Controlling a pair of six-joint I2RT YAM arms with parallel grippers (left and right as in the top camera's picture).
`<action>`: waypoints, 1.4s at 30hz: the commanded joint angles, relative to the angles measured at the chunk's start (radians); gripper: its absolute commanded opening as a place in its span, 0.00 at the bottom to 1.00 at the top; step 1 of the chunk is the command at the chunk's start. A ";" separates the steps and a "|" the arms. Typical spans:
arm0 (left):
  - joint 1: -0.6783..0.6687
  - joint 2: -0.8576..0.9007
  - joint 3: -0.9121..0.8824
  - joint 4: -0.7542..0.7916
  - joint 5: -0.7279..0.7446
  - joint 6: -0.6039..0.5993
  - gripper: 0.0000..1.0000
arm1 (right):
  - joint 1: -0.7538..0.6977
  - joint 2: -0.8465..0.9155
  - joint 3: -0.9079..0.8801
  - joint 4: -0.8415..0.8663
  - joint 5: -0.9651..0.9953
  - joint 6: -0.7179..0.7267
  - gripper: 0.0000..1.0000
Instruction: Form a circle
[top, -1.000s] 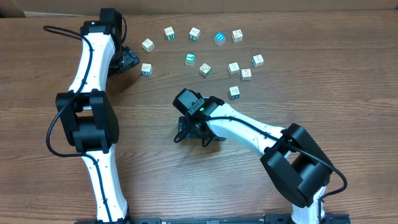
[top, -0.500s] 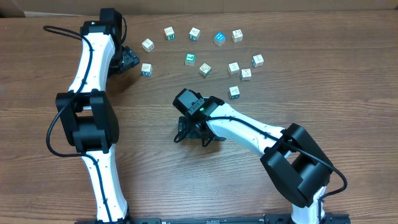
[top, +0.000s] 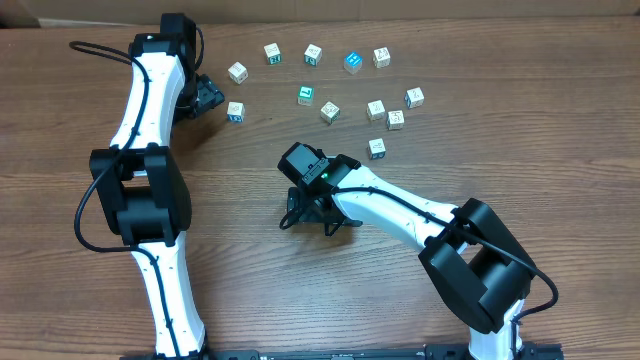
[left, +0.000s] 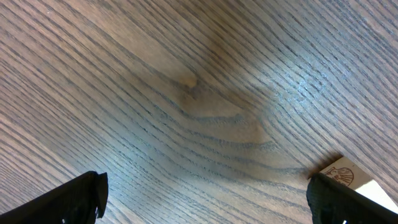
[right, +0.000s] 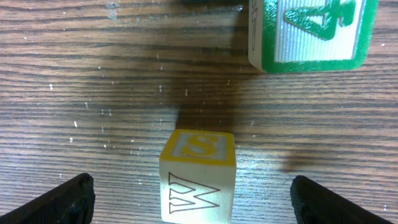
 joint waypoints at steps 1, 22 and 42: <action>-0.008 -0.035 -0.003 0.000 0.004 0.019 0.99 | -0.001 0.003 -0.012 0.002 -0.013 0.010 0.97; -0.008 -0.035 -0.003 0.000 0.004 0.019 1.00 | 0.002 0.003 -0.012 0.003 -0.046 0.034 0.82; -0.008 -0.035 -0.003 0.000 0.004 0.019 1.00 | 0.005 0.003 -0.012 0.033 0.027 0.029 0.45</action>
